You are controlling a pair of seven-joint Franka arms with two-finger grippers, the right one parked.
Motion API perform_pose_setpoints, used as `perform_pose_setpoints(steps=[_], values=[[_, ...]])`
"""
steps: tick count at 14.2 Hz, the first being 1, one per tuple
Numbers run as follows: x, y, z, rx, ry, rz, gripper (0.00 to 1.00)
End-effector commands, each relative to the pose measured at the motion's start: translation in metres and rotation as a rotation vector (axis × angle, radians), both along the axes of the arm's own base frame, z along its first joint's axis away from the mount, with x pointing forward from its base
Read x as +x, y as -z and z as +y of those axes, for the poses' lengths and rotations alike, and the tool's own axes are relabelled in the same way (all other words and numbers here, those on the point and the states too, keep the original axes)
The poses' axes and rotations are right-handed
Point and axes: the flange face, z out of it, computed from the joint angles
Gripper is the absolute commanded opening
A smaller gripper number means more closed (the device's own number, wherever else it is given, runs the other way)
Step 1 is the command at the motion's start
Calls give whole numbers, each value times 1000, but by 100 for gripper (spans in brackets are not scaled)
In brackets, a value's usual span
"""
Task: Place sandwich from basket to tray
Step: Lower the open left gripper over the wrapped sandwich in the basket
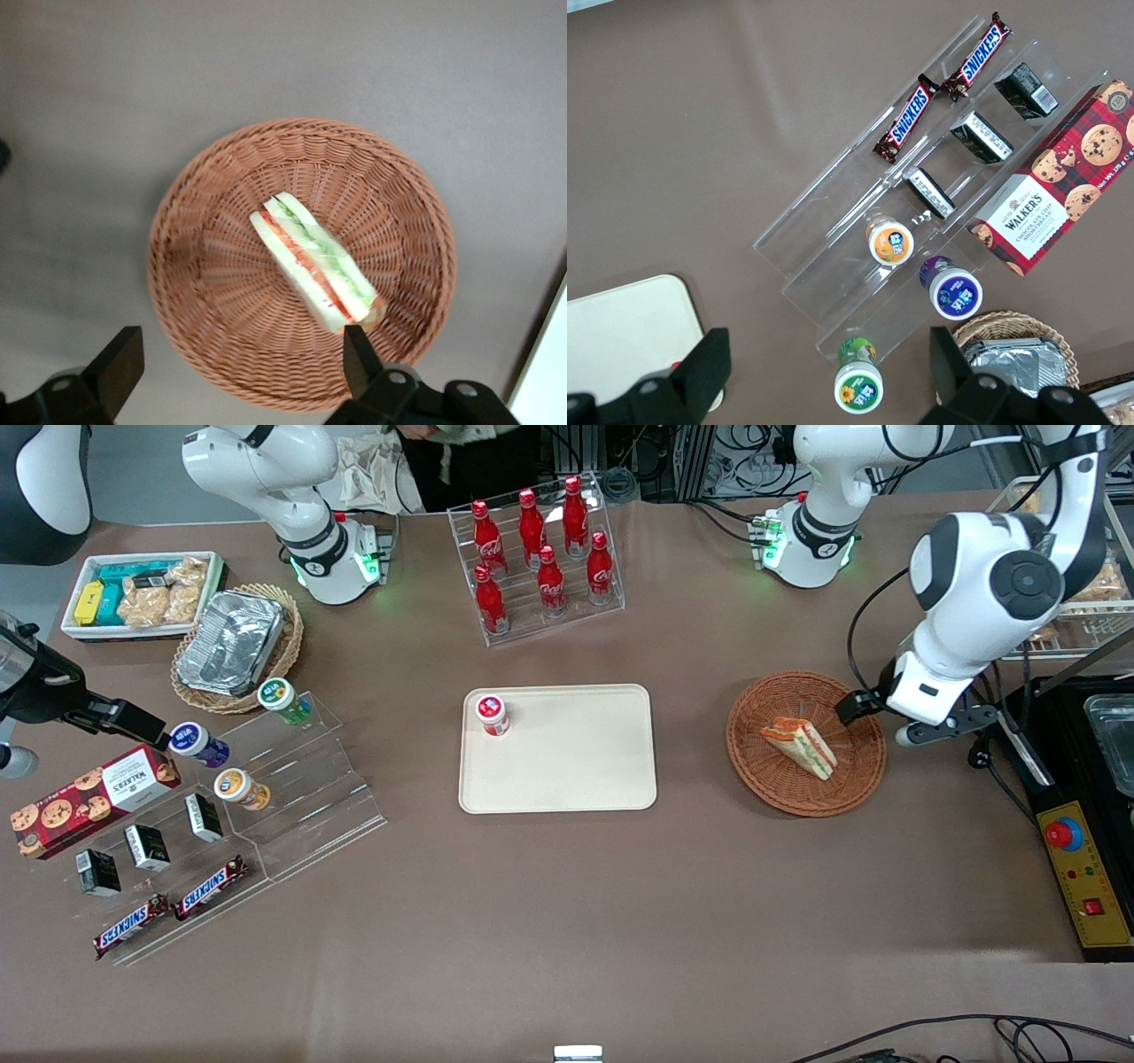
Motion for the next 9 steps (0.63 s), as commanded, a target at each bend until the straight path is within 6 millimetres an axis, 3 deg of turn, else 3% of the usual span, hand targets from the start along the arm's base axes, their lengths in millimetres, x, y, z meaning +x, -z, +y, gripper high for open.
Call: perform_pose_setpoints(steps=[1,4,6,9], values=[[4,17,-22,-8,-160,-14,100],[7,35,-33,-6,-320,-9,100],[5,60,-46,22,-424,25,99],[6,75,-51,27,-465,35,99]])
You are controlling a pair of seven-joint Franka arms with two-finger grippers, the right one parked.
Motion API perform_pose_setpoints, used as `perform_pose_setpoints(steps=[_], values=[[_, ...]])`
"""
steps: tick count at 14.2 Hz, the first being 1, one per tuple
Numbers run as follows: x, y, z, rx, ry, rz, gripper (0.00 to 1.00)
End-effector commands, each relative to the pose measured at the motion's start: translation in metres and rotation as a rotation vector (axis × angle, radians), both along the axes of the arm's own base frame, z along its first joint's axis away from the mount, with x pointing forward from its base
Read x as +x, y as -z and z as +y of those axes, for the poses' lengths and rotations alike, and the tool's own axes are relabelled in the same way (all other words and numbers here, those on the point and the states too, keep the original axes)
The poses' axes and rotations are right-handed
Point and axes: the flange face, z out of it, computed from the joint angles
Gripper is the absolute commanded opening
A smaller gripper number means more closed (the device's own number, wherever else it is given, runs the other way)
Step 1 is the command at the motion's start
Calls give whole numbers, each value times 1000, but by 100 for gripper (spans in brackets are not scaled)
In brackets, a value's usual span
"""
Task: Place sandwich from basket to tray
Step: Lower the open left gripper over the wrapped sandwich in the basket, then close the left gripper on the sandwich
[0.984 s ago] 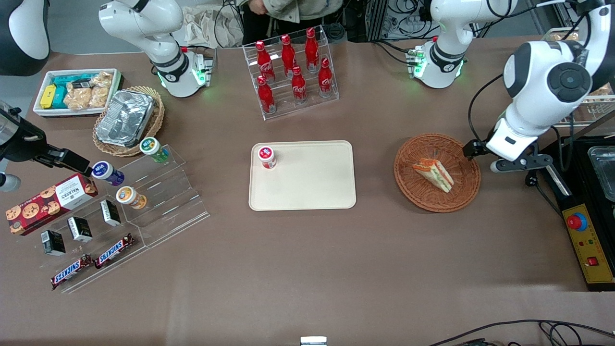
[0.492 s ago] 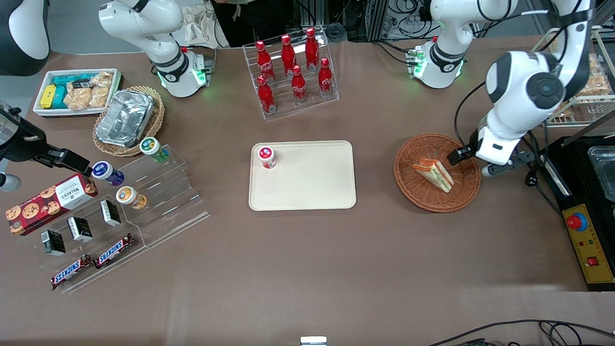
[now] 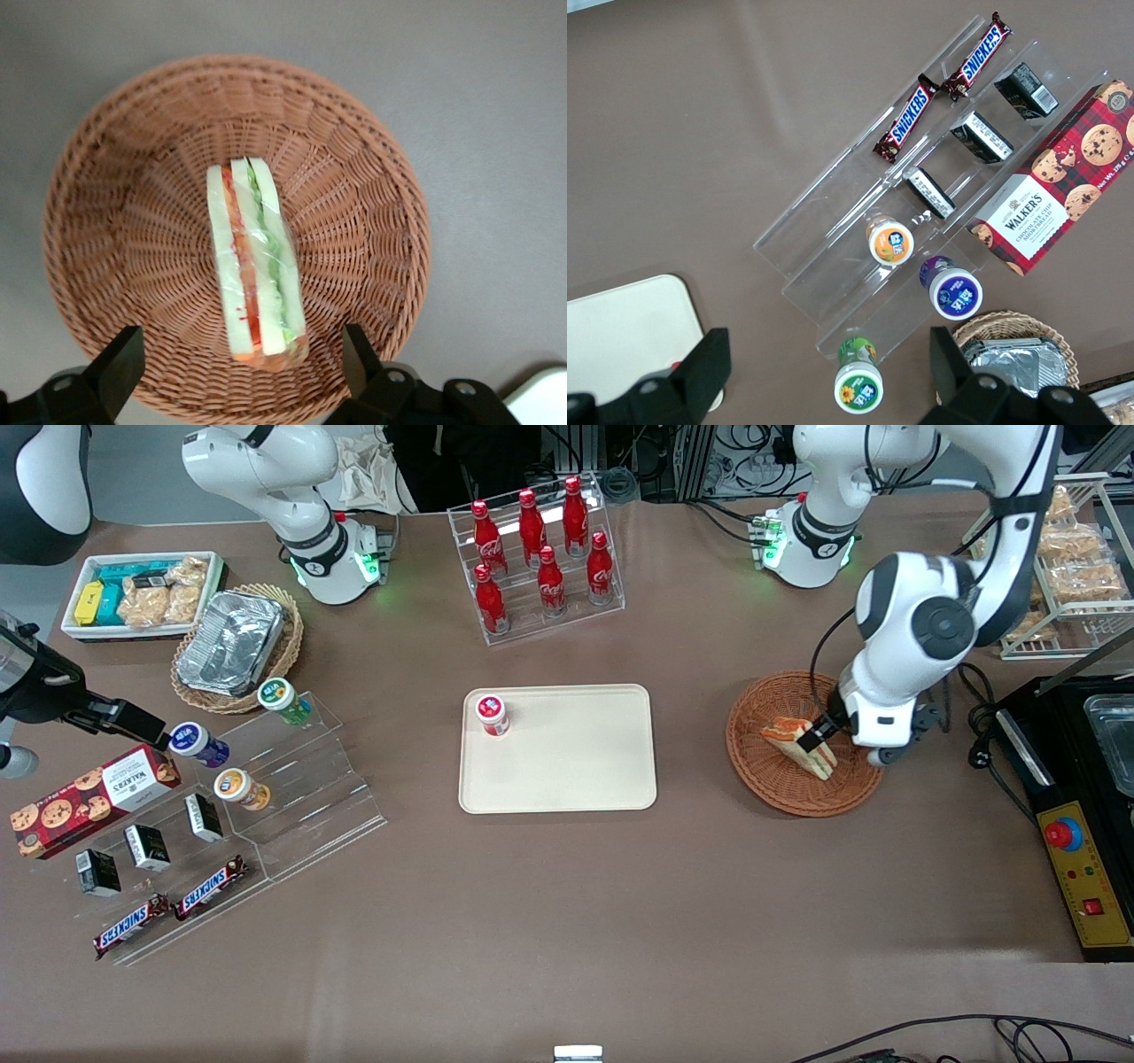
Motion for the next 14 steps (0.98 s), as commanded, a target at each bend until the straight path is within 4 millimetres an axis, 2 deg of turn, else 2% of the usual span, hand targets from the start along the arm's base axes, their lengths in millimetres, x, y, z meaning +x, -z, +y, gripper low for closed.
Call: perform_pose_setpoints(steps=[1,4,7,10,12,14], values=[[3,10,-2,7,-39,-9,99],[0,28,-2,1,-39,-20,99],[-17,52,2,-3,-40,-37,99],[-22,66,1,6,-36,-24,96],[-27,74,-1,12,-66,-6,79],[-23,71,-2,14,-106,-8,42]])
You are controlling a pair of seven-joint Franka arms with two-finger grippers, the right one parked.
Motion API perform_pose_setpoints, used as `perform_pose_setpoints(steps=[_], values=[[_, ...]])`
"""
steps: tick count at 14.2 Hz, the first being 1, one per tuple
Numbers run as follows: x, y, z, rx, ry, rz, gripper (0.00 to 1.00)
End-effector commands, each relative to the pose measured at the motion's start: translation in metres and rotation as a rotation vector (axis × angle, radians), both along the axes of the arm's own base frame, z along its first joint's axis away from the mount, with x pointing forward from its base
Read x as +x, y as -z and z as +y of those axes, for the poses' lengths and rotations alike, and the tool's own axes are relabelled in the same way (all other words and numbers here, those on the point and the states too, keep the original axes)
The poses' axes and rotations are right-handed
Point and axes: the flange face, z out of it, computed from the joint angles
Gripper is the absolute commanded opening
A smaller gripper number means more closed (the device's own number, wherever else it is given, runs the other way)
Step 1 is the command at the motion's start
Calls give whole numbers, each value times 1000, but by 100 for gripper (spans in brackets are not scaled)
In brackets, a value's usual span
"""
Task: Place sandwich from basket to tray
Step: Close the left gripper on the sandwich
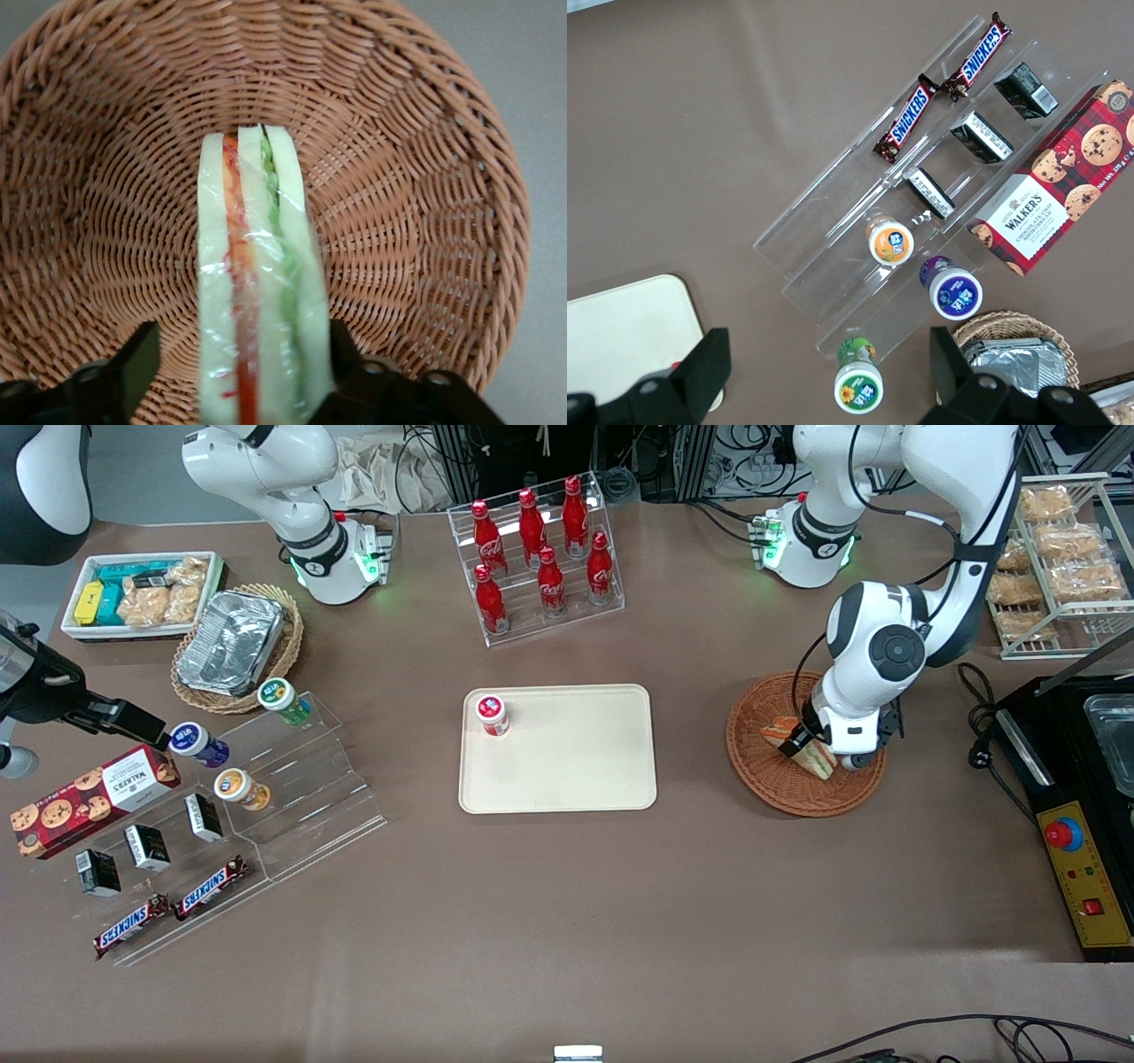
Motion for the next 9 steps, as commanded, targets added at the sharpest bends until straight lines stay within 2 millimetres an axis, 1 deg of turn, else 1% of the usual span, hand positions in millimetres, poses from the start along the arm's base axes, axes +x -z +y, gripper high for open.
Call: perform_pose_setpoints(steps=[1,2,3,4,5,7,9], values=[[4,-4,-4,12,-30,-18,35],[8,-9,-4,9,-26,-28,30],[10,-12,-3,10,-29,-29,16],[11,-18,-4,16,-26,-14,0],[15,-25,-3,24,-25,9,0],[33,-52,-5,78,35,61,0],[57,-100,-4,121,49,120,0]])
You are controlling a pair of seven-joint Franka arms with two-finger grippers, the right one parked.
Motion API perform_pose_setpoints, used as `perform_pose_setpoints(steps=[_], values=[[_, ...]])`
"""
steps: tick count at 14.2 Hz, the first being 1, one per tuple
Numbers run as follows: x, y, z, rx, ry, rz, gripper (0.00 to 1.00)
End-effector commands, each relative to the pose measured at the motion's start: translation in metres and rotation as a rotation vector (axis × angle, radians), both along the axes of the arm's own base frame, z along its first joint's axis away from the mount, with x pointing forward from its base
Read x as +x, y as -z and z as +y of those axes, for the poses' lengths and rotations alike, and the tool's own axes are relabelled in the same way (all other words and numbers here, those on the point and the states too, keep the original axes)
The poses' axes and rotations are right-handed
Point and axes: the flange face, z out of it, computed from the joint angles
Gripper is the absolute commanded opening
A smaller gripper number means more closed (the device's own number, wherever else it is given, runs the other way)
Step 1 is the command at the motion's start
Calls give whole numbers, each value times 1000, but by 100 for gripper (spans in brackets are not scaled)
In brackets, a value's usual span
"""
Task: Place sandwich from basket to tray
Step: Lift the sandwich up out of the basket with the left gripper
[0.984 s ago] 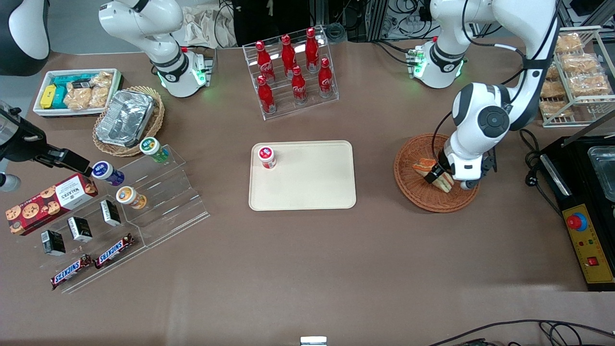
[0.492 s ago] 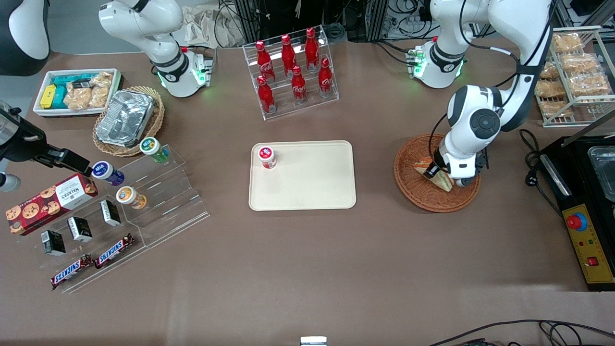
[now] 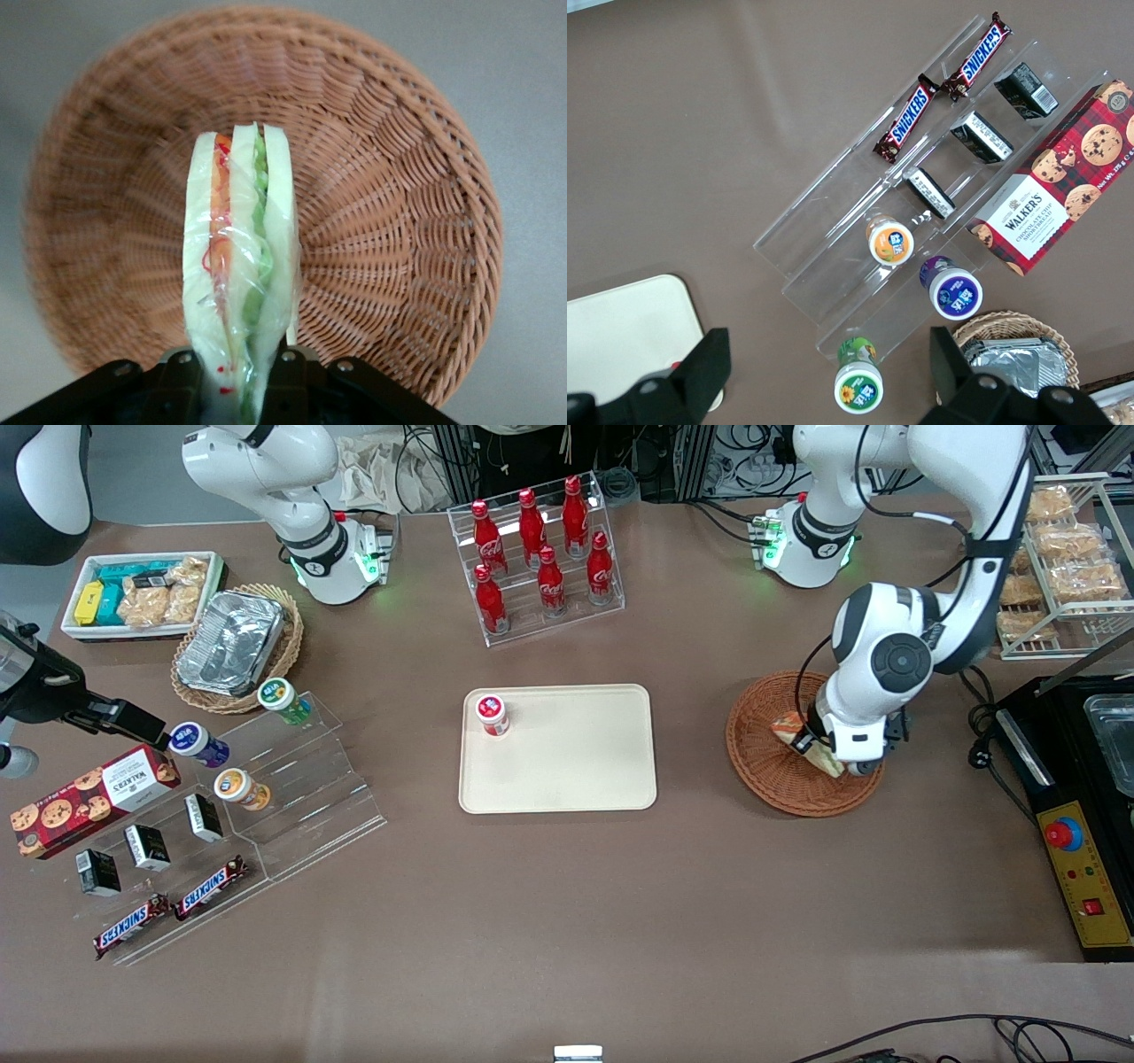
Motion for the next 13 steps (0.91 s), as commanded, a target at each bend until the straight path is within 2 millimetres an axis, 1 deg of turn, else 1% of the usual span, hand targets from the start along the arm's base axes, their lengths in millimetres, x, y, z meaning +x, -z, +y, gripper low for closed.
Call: perform_pose_setpoints(steps=[1,5,7,8,9,11,12,13], values=[[33,-74,1,38,50,54,0],[56,-159,3,-19,280,88,0],[61,-194,5,-46,400,89,0],[63,-208,11,-54,431,84,0],[64,-214,24,-66,453,100,0],[63,-218,27,-73,509,106,0],[62,-224,27,-67,512,96,0],[61,-226,27,-70,519,94,0]])
